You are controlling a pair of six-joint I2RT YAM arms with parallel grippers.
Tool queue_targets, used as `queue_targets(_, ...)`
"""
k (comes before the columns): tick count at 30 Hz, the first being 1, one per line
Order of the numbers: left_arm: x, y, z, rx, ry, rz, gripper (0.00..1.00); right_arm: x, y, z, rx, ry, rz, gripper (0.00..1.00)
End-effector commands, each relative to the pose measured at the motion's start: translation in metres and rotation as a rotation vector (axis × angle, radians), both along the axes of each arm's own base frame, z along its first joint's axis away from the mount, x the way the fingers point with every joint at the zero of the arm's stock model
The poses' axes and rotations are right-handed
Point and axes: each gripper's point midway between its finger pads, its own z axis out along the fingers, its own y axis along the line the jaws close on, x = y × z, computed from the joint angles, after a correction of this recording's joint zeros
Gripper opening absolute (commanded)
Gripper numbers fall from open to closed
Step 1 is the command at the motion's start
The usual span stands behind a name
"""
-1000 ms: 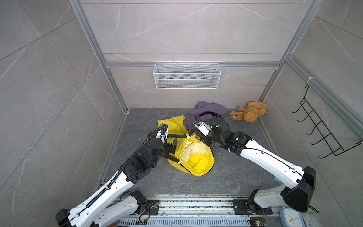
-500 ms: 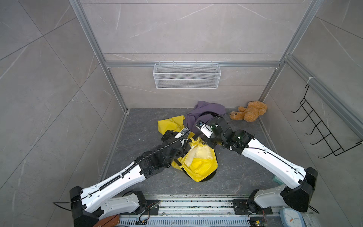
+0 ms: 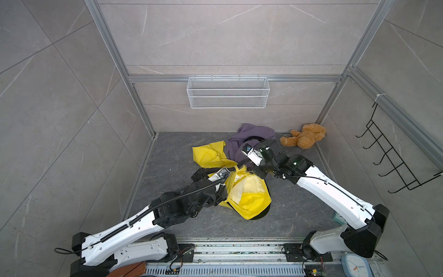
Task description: Remove the belt from the trousers
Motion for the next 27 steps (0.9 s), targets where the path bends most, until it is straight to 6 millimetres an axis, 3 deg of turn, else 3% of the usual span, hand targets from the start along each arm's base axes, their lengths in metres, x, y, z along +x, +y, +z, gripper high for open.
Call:
queue_targets(1, 0.011, -0.008, 0.018, 0.077, -0.048, 0.014, 0.96, 0.001, 0.005, 0.021, 0.035, -0.031, 0.023, 0.0)
queue_targets(6, 0.013, -0.027, 0.038, 0.091, -0.1, -0.089, 0.87, -0.002, 0.006, 0.021, 0.039, -0.024, 0.036, 0.0)
queue_targets(9, 0.016, -0.027, 0.029, 0.138, -0.064, -0.118, 0.82, -0.004, 0.007, 0.021, 0.046, -0.021, 0.045, 0.0)
queue_targets(14, 0.022, -0.023, 0.02, 0.125, -0.027, -0.136, 0.81, -0.008, 0.01, 0.024, 0.069, -0.015, 0.065, 0.0)
queue_targets(20, 0.033, -0.035, 0.004, 0.138, 0.026, -0.183, 0.81, -0.01, 0.012, 0.027, 0.081, -0.013, 0.074, 0.0)
queue_targets(27, 0.048, -0.045, -0.005, 0.125, 0.049, -0.203, 0.73, -0.012, 0.011, 0.026, 0.087, -0.007, 0.077, 0.0)
